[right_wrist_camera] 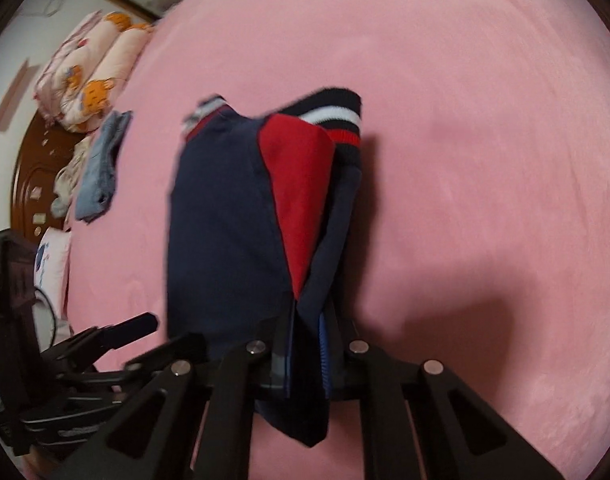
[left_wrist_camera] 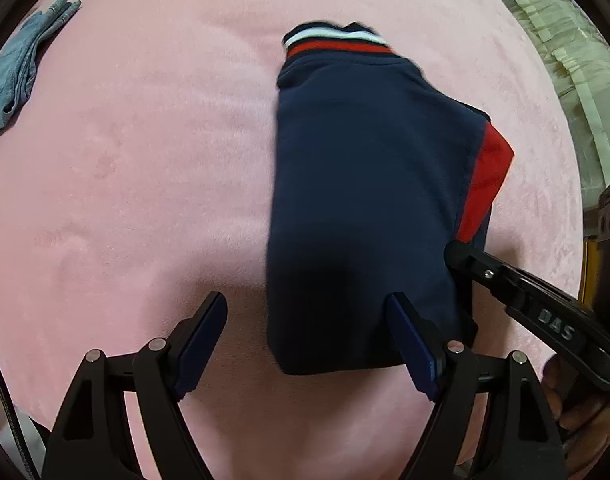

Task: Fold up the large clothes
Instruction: 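Grasp the folded navy bundle with both grippers and lift it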

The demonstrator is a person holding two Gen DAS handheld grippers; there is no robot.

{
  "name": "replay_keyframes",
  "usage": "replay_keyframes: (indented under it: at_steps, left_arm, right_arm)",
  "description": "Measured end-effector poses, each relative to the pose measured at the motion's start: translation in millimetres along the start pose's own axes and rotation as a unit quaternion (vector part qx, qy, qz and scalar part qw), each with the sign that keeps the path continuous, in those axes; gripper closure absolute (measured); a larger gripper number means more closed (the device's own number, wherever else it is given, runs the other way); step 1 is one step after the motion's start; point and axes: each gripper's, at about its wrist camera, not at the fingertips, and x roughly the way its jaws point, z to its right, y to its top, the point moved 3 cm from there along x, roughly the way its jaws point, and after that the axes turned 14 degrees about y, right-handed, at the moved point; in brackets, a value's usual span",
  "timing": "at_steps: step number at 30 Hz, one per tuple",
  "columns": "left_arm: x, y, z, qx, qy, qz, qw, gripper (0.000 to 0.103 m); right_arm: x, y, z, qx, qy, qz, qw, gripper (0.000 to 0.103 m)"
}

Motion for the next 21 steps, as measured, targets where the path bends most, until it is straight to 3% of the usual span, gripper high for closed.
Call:
replay_keyframes:
  at_steps: [3,6,8,10,13,14,18,21]
  left_arm:
    - [1,-2,-2,-0.006,-0.012,-0.001,0.9999,0.022]
    - [-3,-1,-10,-0.005,-0.036,0.007,0.9993,0.022]
    - [-1,0,-20,-0.008,-0.050,0.004,0.9987,0.022]
    - [2,2,-34,-0.015,-0.064,-0.002,0.9979,0.022]
    - [8,5,-49,-0.023,-0.082,-0.015,0.9962,0.026]
    - [14,9,-34,-0.023,-0.088,-0.018,0.9957,0.028]
    - [31,16,-30,-0.032,-0.135,-0.027,0.9900,0.032]
    - [46,21,-22,-0.043,-0.166,-0.036,0.9846,0.037]
  right_arm:
    - [3,0,16,0.017,0.013,0.008,1.000,0.092]
    - [-11,2,23,0.039,0.068,0.013,0.997,0.086]
    - [-18,1,29,0.058,0.085,0.016,0.995,0.076]
    - [-23,-3,37,0.073,0.092,0.005,0.993,0.068]
    - [-21,-10,44,0.085,0.104,-0.015,0.991,0.066]
    - [-18,-12,45,0.092,0.114,-0.020,0.989,0.064]
    - [-1,-15,42,0.126,0.170,-0.029,0.977,0.051]
    - [15,-15,39,0.135,0.172,-0.036,0.975,0.048]
